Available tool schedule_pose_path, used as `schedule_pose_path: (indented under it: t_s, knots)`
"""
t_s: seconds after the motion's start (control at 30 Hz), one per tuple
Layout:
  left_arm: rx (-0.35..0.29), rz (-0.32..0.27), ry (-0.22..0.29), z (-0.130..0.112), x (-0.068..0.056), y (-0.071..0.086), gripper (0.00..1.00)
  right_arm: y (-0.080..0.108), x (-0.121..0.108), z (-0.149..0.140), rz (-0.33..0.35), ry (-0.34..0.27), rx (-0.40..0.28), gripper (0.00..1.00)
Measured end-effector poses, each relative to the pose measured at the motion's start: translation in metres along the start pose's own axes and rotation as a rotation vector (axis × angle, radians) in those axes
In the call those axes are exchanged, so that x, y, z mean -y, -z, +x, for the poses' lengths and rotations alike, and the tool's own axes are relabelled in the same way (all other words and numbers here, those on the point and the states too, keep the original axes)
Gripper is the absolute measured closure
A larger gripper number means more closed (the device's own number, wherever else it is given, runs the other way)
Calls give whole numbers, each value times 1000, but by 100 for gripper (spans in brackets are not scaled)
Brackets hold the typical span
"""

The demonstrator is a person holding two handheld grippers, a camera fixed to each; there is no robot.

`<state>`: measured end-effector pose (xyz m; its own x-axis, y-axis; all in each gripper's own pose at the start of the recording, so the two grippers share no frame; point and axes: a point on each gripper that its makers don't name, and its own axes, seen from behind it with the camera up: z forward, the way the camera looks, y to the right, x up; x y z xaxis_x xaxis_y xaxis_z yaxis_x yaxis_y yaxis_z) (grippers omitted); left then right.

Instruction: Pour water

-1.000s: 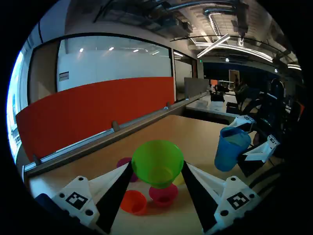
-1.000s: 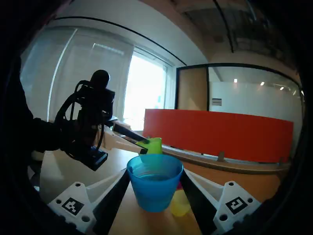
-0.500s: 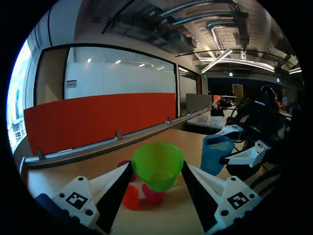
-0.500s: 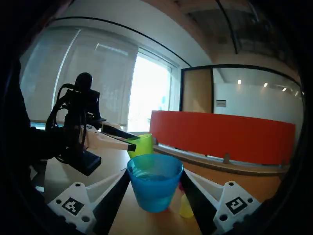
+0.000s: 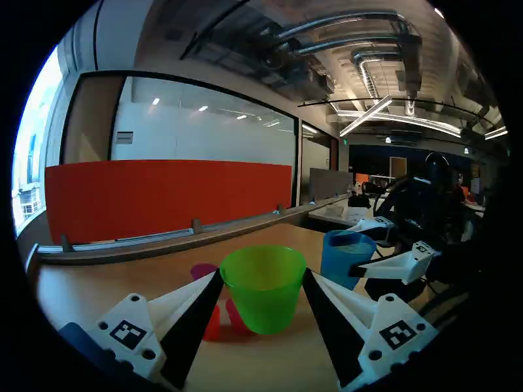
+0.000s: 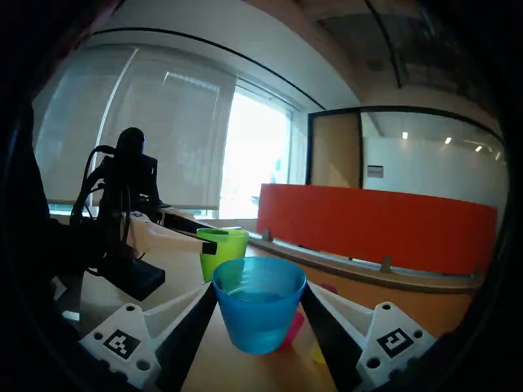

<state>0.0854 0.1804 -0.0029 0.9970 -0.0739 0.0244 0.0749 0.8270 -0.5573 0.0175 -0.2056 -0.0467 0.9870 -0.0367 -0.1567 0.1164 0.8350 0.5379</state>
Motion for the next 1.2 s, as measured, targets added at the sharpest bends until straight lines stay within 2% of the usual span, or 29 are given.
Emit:
schedule_pose_path:
  t_s: [0.4,0.7,0.9,1.2]
  knots:
    - [-2,-16,26,-15,-8,14,12,-1,12,-1,15,17,20,10]
    - [34,-25,-44,-28,-15,22,13,-6,25,1,33,52,40,10]
    - [49,-43,-66,-33,-21,24,13,-9,30,4,43,79,49,10]
    - [69,-61,-78,-41,-26,25,13,-12,32,11,50,153,66,10]
